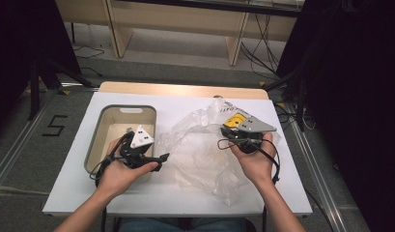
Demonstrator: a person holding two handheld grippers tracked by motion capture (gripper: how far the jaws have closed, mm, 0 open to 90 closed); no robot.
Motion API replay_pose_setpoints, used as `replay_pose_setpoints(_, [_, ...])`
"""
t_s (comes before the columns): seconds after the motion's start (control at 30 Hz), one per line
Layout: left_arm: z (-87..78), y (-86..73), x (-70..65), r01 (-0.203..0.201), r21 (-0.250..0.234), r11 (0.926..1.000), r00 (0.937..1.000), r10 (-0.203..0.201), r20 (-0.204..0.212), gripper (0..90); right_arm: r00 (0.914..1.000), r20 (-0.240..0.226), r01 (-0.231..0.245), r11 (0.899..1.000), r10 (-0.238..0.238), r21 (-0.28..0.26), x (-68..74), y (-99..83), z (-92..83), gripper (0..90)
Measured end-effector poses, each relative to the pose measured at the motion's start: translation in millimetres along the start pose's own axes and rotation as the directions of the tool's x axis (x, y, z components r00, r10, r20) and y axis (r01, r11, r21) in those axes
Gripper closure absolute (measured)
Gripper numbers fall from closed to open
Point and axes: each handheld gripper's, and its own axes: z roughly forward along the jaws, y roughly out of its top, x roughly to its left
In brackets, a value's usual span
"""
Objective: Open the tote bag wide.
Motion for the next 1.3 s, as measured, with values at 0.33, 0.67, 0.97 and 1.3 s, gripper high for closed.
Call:
replay_pose_setpoints(0.33, [-2.4, -5.1, 27.0, 0.052, 0.03, 0.9982, 0.997, -0.05, -0.059, 27.3, 1.0, -0.004, 0.002, 1.0, -0.002, -0.001, 0.7, -0.3, 0.7, 90.0])
replay_pose_setpoints(0.67, [-6.3, -10.6, 55.8, 0.11, 0.045, 0.9929, 0.984, -0.103, -0.146, 26.6, 1.0, -0.005, -0.003, 1.0, 0.003, 0.005, 1.0, -0.5, 1.3, 90.0])
replay_pose_setpoints(0.97, [-3.1, -16.6, 66.0, 0.144, 0.07, 0.9871, 0.9784, -0.131, -0.16, 26.8, 0.9999, -0.008, -0.011, 1.0, 0.011, 0.003, 0.3, -0.3, 1.1, 90.0])
replay_pose_setpoints(1.3, [-1.8, -17.1, 69.0, 0.154, 0.082, 0.9846, 0.975, -0.138, -0.174, 27.4, 0.9998, -0.009, -0.016, 1.0, 0.016, 0.004, -0.2, -0.8, 0.4, 90.0])
